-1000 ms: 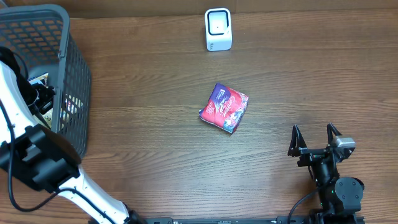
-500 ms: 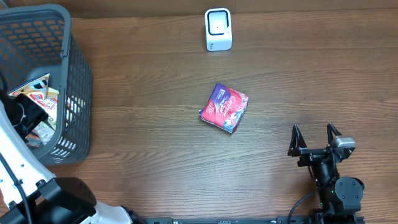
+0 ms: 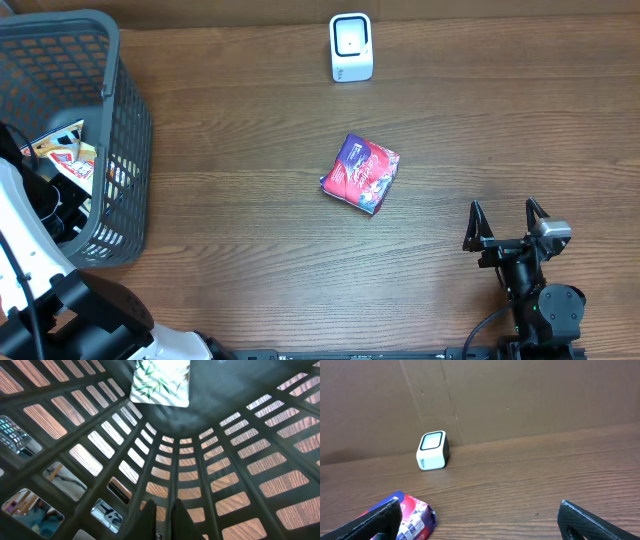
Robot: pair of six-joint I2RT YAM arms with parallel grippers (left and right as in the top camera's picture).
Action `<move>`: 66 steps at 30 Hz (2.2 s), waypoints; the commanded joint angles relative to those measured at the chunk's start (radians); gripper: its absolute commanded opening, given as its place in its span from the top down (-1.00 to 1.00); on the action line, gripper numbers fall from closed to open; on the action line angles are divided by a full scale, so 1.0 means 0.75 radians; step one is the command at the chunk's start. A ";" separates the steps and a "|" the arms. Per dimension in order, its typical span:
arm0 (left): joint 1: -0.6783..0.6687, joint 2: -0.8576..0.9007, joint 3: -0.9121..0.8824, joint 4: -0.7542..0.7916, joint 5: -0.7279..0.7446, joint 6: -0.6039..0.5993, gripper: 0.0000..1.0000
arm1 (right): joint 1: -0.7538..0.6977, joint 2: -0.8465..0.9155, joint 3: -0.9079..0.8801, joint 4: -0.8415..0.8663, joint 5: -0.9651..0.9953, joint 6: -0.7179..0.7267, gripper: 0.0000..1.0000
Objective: Scan the item barcode
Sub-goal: 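Lower the left gripper into the basket and grasp the yellow snack bag, then lift the yellow bag out and drop it on the table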
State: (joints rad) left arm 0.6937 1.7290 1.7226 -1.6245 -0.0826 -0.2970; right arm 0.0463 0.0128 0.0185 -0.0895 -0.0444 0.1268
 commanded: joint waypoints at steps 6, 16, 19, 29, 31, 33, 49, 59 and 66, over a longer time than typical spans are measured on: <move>0.005 -0.034 0.024 0.273 0.005 0.002 -0.99 | -0.004 -0.013 -0.014 0.009 0.013 -0.006 -1.00; -0.002 0.035 0.018 0.742 0.136 0.003 -0.80 | -0.004 -0.013 -0.014 0.009 0.013 -0.006 -1.00; -0.003 0.107 0.018 0.784 0.131 0.004 -0.81 | -0.004 -0.013 -0.014 0.009 0.013 -0.006 -1.00; -0.012 0.438 0.018 0.946 0.127 0.007 -0.82 | -0.004 -0.013 -0.014 0.009 0.013 -0.006 -1.00; -0.018 0.478 0.018 0.966 0.126 0.010 -0.82 | -0.004 -0.013 -0.014 0.010 0.013 -0.006 -1.00; -0.027 0.507 0.018 0.989 0.127 0.026 -0.81 | -0.004 -0.013 -0.014 0.009 0.013 -0.006 -1.00; -0.081 0.562 0.018 1.057 0.120 0.111 0.75 | -0.004 -0.013 -0.014 0.009 0.013 -0.006 -1.00; -0.078 0.435 0.123 0.893 0.111 0.186 0.92 | -0.004 -0.013 -0.014 0.009 0.013 -0.006 -1.00; -0.079 0.131 0.203 0.871 0.246 0.175 0.91 | -0.004 -0.013 -0.014 0.009 0.013 -0.006 -1.00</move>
State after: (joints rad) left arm 0.6353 2.0228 1.8114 -0.9798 0.0330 -0.1806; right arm 0.0463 0.0128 0.0185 -0.0895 -0.0441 0.1268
